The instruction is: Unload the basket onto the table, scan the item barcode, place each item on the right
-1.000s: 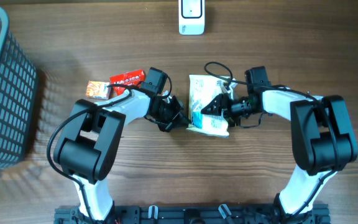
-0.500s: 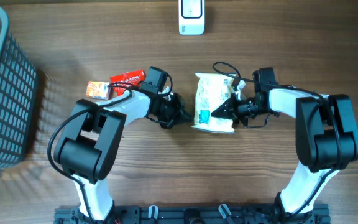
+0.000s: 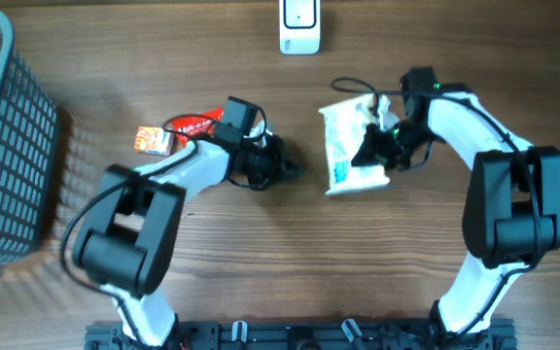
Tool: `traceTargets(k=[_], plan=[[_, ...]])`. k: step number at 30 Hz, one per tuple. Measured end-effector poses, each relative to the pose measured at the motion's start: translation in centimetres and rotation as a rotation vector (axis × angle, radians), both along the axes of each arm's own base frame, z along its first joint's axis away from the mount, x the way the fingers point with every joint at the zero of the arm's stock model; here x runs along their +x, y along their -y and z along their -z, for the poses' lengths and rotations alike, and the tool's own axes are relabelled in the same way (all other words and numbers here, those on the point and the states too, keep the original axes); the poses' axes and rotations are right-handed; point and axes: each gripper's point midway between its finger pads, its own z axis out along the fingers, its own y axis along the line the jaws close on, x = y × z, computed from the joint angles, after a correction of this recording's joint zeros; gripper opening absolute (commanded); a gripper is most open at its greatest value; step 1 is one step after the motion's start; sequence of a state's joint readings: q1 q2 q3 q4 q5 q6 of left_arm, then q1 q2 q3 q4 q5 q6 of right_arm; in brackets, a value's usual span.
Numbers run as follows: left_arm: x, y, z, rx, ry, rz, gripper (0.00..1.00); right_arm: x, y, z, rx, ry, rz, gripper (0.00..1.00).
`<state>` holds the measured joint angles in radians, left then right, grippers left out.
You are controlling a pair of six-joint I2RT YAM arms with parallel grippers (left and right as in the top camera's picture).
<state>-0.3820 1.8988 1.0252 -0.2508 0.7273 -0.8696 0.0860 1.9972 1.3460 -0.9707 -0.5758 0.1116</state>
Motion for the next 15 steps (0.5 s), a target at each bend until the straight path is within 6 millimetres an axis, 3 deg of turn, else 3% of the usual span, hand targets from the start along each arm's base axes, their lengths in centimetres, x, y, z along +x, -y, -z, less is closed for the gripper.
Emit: traceTargets(k=[5, 8, 10, 15], plan=[[0.6, -2.9, -2.8, 0.096, 0.087, -0.047, 0.04, 1.5, 0.5, -0.9, -0.032, 0.124, -0.124, 0.04], [0.9, -5.5, -3.8, 0.201, 0.126, -0.099, 0.26, 1.2, 0.3, -0.8, -0.029, 0.182, -0.244, 0.04], [1.3, -7.3, -4.3, 0.274, 0.158, -0.144, 0.2, 1.1, -0.3, -1.0, -0.005, 0.229, -0.328, 0.04], [2.3, -10.5, -4.2, 0.381, 0.181, -0.224, 0.24, 0.7, -3.1, -1.8, 0.105, 0.354, -0.513, 0.04]])
